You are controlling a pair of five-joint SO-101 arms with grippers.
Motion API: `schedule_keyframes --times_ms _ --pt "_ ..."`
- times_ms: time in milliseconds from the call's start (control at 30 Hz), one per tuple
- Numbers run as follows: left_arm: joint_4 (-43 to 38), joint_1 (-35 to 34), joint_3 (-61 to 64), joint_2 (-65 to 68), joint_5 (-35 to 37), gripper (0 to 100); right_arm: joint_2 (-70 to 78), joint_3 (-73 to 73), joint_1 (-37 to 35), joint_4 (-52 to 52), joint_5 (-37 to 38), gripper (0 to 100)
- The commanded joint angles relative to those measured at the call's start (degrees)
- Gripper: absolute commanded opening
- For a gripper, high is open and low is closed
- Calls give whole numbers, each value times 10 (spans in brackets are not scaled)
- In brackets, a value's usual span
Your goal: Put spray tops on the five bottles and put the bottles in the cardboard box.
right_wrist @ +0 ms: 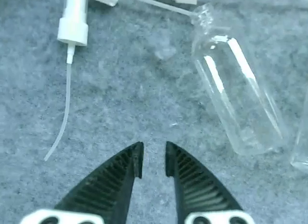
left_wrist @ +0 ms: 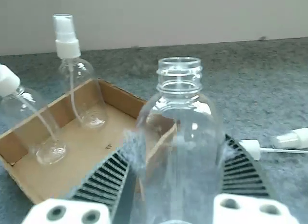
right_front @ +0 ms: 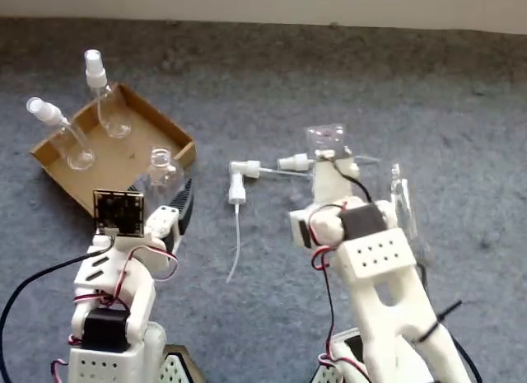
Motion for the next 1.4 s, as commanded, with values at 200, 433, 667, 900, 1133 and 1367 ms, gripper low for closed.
schedule_keyframes --times_ms 200,433,667,900,1133,1367 --pt "-19 -54 -4 -6 7 84 177 -189 -85 -55 -72 159" --pt "-19 -56 -4 -6 7 84 348 -326 -131 -55 -84 159" --pt "-24 -79 8 -6 7 85 487 -444 -156 -56 -85 159" --pt "-125 -74 67 -6 7 85 595 -519 -154 -58 -85 159" --pt "-136 -73 78 -6 7 84 641 -538 -153 -56 -84 159" --pt "-135 -73 78 -6 7 84 640 -538 -149 -60 -81 34"
